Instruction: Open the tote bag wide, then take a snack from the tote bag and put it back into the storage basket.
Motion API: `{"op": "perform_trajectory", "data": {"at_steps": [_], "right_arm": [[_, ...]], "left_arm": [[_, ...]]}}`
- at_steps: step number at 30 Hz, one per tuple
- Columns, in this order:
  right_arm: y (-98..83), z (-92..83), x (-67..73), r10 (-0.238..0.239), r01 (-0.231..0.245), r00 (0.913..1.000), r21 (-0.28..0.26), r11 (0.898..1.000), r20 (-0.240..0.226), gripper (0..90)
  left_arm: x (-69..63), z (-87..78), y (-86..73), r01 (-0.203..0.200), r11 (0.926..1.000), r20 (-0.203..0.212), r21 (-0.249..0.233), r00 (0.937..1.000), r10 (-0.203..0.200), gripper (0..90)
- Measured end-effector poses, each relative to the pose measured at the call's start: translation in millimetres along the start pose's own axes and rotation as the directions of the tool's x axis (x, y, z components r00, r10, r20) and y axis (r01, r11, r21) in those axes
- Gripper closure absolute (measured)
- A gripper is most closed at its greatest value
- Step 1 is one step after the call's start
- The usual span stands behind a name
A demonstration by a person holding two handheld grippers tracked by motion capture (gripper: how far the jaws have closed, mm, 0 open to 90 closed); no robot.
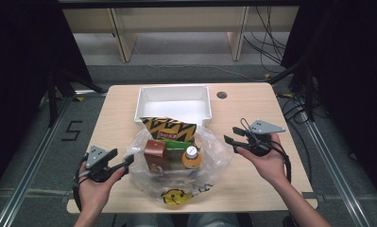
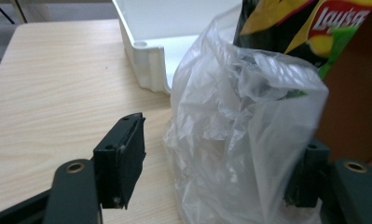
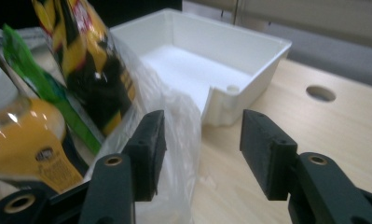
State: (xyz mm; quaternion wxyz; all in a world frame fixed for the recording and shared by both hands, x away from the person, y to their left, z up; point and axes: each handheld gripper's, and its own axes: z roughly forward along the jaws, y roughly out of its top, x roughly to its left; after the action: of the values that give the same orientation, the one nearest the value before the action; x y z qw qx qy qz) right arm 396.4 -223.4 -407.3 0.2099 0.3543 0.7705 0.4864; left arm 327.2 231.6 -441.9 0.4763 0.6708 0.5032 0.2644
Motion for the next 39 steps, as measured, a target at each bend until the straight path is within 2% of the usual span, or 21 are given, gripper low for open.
{"op": "perform_trajectory", "data": {"at_steps": [1,4,5,6,9,12,14,16,18,20,21,22,23,26,28,29,30,34,35,36,39], "right_arm": [[2.4,-1.0,1.0,-0.004,0.004,1.0000,-0.023,1.000,0.005,49.4],[9.8,-3.1,2.8,-0.008,0.007,0.9998,-0.028,1.000,-0.021,52.2],[11.8,-4.2,2.3,-0.025,0.024,0.9989,-0.014,1.000,-0.040,52.2],[12.6,-4.2,5.2,-0.014,0.013,0.9990,-0.017,1.000,-0.042,52.2],[14.4,-2.7,7.5,-0.030,0.028,0.9987,-0.037,0.999,-0.041,52.2],[15.3,-2.0,5.2,-0.014,0.012,0.9990,-0.052,0.999,-0.042,51.1],[15.6,-3.3,5.8,0.072,-0.075,0.9958,-0.047,0.996,-0.056,48.5],[15.5,-3.6,1.7,0.042,-0.044,0.9987,-0.069,0.997,-0.029,48.3],[15.3,-3.7,-0.3,0.040,-0.042,0.9987,-0.073,0.996,-0.032,50.0],[16.0,-5.4,-2.1,0.007,-0.009,0.9991,-0.053,0.999,-0.042,53.2],[15.8,-4.9,-3.3,-0.007,0.004,0.9992,-0.066,0.998,-0.039,55.0],[15.5,-5.0,-3.7,0.003,-0.007,0.9984,-0.063,0.998,-0.056,56.3],[15.1,-6.7,-4.1,0.010,-0.012,0.9989,-0.046,0.999,-0.045,56.5],[13.2,-4.7,-7.0,0.020,-0.022,0.9988,-0.045,0.999,-0.045,56.0],[11.9,-2.4,-10.2,0.041,-0.044,0.9950,-0.032,0.998,-0.091,54.0],[11.2,-1.7,-9.4,0.083,-0.086,0.9906,-0.026,0.996,-0.109,51.9],[11.3,-0.4,-9.6,0.096,-0.100,0.9892,-0.033,0.994,-0.111,50.7],[12.6,0.2,-8.3,0.099,-0.104,0.9915,-0.054,0.993,-0.084,46.6],[14.8,-1.3,-8.0,0.085,-0.090,0.9907,-0.043,0.995,-0.106,46.2],[16.6,-0.7,-8.7,0.067,-0.073,0.9937,-0.061,0.995,-0.089,46.5],[23.9,-1.7,-4.4,0.053,-0.064,0.9914,-0.082,0.995,-0.120,50.2]], "left_arm": [[-0.1,-2.1,1.2,0.004,0.9999,-0.001,-0.012,1.0000,-0.004,31.6],[-0.4,-11.4,3.7,0.013,0.9979,-0.011,-0.063,0.9998,-0.014,34.6],[-0.8,-14.5,4.2,0.016,0.9972,-0.016,-0.073,0.9997,-0.017,34.9],[-1.4,-18.1,4.3,0.019,0.9966,-0.020,-0.080,0.9996,-0.021,34.8],[-2.4,-24.1,2.9,0.019,0.9954,-0.013,-0.094,0.9997,-0.020,34.1],[-3.1,-28.2,-1.3,0.025,0.9956,-0.002,-0.091,0.9997,-0.026,31.7],[-2.6,-30.3,-5.1,0.021,0.9959,0.002,-0.088,0.9998,-0.020,30.6],[-2.0,-32.2,-7.8,0.020,0.9967,-0.002,-0.079,0.9998,-0.020,30.1],[-1.4,-32.8,-10.3,0.021,0.9970,-0.007,-0.074,0.9998,-0.021,30.1],[-0.2,-32.8,-11.2,0.012,0.9975,-0.015,-0.070,0.9998,-0.013,30.3],[0.6,-32.6,-11.3,0.009,0.9975,-0.016,-0.070,0.9998,-0.010,30.5],[1.2,-32.4,-11.3,0.014,0.9974,-0.019,-0.070,0.9997,-0.015,30.7],[1.9,-32.3,-11.3,0.011,0.9976,-0.019,-0.068,0.9997,-0.013,30.9],[2.3,-31.5,-12.8,0.047,0.9970,-0.006,-0.061,0.9989,-0.047,31.8],[2.5,-30.6,-13.1,0.048,0.9972,-0.008,-0.058,0.9988,-0.048,32.0],[2.7,-30.1,-13.0,0.051,0.9968,-0.007,-0.061,0.9986,-0.052,31.9],[3.0,-29.8,-12.5,0.052,0.9969,-0.008,-0.060,0.9986,-0.053,32.0],[3.2,-29.0,-11.1,0.050,0.9967,-0.005,-0.064,0.9987,-0.050,31.8],[3.3,-29.0,-11.2,0.052,0.9966,-0.003,-0.064,0.9986,-0.052,31.8],[3.6,-28.9,-11.2,0.053,0.9966,-0.002,-0.063,0.9986,-0.053,31.7],[4.4,-29.7,-10.9,0.099,0.9926,0.009,-0.069,0.9951,-0.099,31.3]]}}
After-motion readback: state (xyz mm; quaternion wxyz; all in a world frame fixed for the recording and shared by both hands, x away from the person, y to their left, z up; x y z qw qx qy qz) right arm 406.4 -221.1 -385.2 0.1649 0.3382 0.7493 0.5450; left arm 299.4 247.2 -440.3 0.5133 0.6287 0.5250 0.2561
